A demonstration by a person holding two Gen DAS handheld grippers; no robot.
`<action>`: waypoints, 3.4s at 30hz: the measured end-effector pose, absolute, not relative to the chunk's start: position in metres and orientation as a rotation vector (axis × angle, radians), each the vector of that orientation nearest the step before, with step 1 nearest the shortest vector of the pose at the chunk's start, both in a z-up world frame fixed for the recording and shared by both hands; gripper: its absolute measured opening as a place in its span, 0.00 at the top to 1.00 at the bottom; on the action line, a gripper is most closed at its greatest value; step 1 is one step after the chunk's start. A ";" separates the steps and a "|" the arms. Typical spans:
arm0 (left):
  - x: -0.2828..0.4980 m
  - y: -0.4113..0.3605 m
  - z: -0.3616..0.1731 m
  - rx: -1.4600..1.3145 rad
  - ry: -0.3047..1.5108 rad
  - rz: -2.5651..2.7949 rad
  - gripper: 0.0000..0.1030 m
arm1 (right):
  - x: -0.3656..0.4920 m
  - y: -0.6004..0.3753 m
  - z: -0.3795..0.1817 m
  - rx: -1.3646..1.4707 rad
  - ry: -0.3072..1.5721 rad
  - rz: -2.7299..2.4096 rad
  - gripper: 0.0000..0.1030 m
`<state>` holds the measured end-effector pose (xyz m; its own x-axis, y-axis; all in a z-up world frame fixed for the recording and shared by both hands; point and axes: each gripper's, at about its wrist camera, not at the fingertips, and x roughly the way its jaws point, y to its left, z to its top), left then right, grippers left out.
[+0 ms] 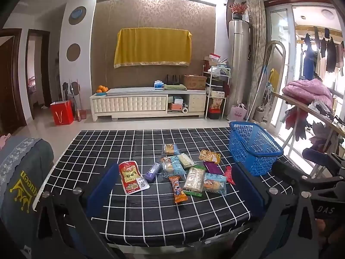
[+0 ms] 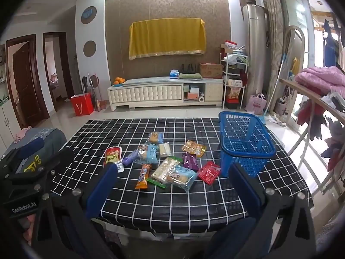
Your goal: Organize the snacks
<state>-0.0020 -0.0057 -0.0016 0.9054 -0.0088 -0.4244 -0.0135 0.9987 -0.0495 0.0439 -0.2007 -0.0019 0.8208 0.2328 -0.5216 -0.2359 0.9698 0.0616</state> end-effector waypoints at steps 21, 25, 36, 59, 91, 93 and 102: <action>-0.002 -0.005 -0.005 -0.054 0.451 -0.009 0.00 | 0.044 -0.205 -0.004 0.000 0.575 0.251 0.00; -0.002 -0.004 -0.005 -0.055 0.454 -0.011 0.00 | 0.044 -0.205 -0.004 -0.002 0.573 0.250 0.00; -0.002 -0.005 -0.004 -0.052 0.456 -0.013 0.00 | 0.044 -0.206 -0.004 -0.002 0.576 0.254 0.00; -0.004 -0.003 -0.005 -0.058 0.469 -0.015 0.00 | 0.042 -0.204 -0.001 -0.009 0.586 0.266 0.00; 0.110 0.048 -0.016 -0.077 0.610 0.028 0.00 | 0.168 -0.168 -0.014 0.003 0.739 0.379 0.00; 0.121 0.057 -0.027 -0.086 0.644 0.039 0.00 | 0.183 -0.157 -0.026 0.004 0.774 0.399 0.00; 0.161 0.106 -0.086 -0.177 0.797 0.081 0.00 | 0.230 -0.113 -0.081 -0.025 0.933 0.467 0.00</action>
<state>0.1610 0.1061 -0.0861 0.6971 0.0055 -0.7170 -0.1388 0.9821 -0.1275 0.2304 -0.1131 -0.0811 0.5034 0.3760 -0.7780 -0.3976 0.9002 0.1778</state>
